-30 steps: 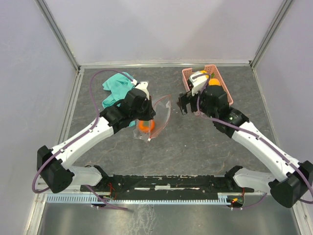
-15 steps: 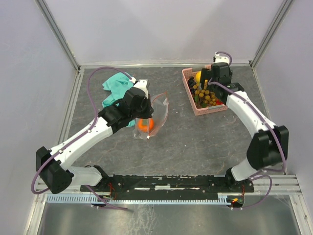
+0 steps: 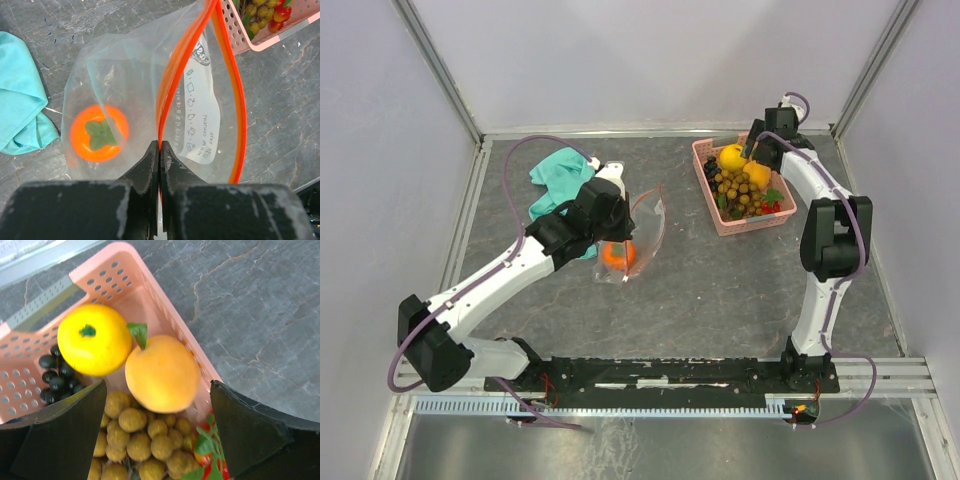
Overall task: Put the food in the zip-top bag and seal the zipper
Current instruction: Pick up the fake fruit from the bin.
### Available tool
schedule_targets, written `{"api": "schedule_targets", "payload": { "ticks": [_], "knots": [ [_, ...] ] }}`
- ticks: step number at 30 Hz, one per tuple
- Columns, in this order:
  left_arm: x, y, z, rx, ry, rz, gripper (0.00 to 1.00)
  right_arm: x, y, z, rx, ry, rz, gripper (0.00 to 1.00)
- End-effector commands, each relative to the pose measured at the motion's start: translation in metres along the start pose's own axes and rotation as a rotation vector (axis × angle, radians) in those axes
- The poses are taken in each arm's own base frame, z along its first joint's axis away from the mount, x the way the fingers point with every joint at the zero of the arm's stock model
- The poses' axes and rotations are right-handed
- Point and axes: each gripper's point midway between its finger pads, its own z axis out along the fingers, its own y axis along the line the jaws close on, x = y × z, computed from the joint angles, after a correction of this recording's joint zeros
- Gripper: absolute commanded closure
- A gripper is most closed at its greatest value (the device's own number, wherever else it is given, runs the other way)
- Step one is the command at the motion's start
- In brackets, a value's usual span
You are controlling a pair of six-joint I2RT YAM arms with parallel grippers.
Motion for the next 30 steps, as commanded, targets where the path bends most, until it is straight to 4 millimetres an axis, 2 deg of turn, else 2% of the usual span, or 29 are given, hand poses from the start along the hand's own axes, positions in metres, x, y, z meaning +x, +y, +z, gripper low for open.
{"api": "schedule_targets", "payload": {
  "ticks": [1,5,14,20,25,30],
  "knots": [
    [-0.014,-0.002,0.008,-0.011,-0.040,-0.015,0.97,-0.019,0.015,0.018,-0.030,-0.023,0.134,0.09],
    [-0.017,-0.005,0.014,-0.016,-0.028,0.001,0.97,-0.005,0.019,0.033,-0.013,0.024,0.212,0.12],
    [-0.017,-0.011,0.026,-0.006,-0.006,0.009,0.97,0.020,0.001,0.056,0.126,0.052,0.336,0.09],
    [-0.017,-0.014,0.032,0.003,0.004,0.016,0.97,0.037,0.010,0.073,0.081,0.075,0.369,0.08],
    [-0.016,-0.012,0.032,-0.003,0.008,0.017,0.97,0.042,0.018,0.072,0.038,0.101,0.365,0.04],
    [-0.016,-0.010,0.031,-0.005,0.008,0.015,0.97,0.031,0.017,0.059,0.007,0.071,0.358,0.16]
  ]
}}
